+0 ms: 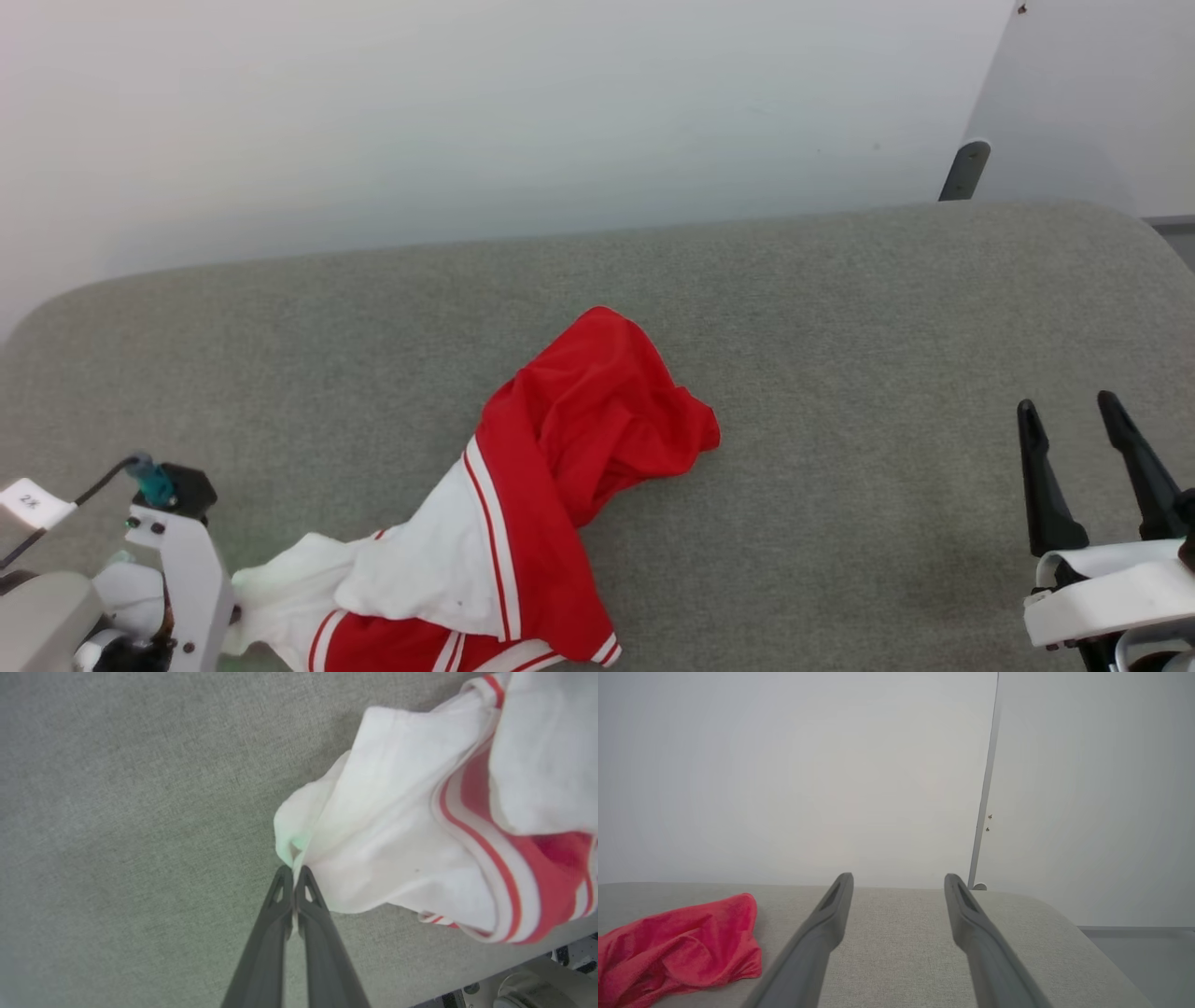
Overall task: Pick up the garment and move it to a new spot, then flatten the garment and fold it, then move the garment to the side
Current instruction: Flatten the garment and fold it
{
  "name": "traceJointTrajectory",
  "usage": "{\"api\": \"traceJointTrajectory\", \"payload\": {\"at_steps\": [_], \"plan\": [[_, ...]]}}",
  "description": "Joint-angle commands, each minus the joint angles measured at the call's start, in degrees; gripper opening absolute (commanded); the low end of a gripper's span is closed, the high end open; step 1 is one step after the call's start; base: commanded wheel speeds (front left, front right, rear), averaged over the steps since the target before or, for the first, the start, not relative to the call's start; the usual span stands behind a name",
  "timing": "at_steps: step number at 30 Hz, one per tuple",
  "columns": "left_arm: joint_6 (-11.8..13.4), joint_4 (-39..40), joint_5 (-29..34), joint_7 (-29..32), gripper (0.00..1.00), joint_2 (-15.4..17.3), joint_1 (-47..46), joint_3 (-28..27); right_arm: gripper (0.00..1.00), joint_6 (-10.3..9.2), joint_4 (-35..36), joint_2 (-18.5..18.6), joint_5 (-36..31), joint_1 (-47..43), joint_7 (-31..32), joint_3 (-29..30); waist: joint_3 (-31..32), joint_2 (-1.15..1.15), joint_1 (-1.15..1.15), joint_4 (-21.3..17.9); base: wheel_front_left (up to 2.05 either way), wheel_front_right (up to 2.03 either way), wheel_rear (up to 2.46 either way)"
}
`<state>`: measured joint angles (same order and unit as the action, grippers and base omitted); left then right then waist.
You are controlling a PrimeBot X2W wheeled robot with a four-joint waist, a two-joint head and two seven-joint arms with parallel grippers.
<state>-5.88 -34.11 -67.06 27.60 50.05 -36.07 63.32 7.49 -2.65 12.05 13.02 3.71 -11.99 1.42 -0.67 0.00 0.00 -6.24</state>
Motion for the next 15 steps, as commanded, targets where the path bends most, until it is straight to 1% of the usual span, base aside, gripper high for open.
{"api": "traceJointTrajectory", "payload": {"at_steps": [1,2,3,4,5,8,12,15], "plan": [[-0.4,-0.9,-0.2,-0.7,0.09,-0.8,-0.6,-0.3,1.00,0.00,0.2,0.1,-0.4,-0.8,0.2,-0.4,0.3,0.00,0.00,0.4,0.00,0.00,0.00],[-0.6,-1.3,-0.4,-1.0,0.40,-1.1,-0.8,-0.4,1.00,0.00,0.2,0.2,-0.4,-0.7,0.2,-0.7,0.5,0.00,0.00,0.5,0.00,0.00,0.00],[-0.6,-1.6,-0.6,-1.4,0.86,-1.5,-1.1,-0.7,1.00,0.00,0.2,0.4,-0.2,-0.5,0.3,-1.0,0.6,0.00,0.00,0.8,0.00,0.00,0.00],[-0.7,-1.9,-0.7,-1.7,0.86,-1.7,-1.5,-0.9,1.00,0.00,0.1,0.5,0.0,-0.4,0.3,-1.2,0.8,0.00,0.00,1.0,0.00,0.00,0.00],[-0.8,-2.2,-1.0,-2.2,1.00,-2.0,-1.7,-1.3,1.00,0.00,-0.1,0.6,0.2,-0.3,0.3,-1.6,1.0,0.00,0.00,1.3,0.00,0.00,0.00],[-0.8,-2.2,-1.1,-4.2,1.00,-2.3,-2.4,-2.2,1.00,0.00,-0.2,0.7,0.4,0.1,0.3,-2.8,1.7,0.00,0.00,2.2,0.00,0.00,0.00],[-0.1,-1.1,-1.0,-7.8,1.00,-2.7,-2.7,-3.6,1.00,0.00,-0.4,0.9,0.7,0.2,0.6,-3.8,2.8,0.00,0.00,4.0,0.00,0.00,0.00],[1.2,0.4,0.0,-13.5,1.00,-2.9,-2.7,-5.1,1.00,0.00,-0.7,0.9,1.2,0.1,0.7,-5.0,3.6,0.00,0.00,5.5,0.00,0.00,0.00]]}}
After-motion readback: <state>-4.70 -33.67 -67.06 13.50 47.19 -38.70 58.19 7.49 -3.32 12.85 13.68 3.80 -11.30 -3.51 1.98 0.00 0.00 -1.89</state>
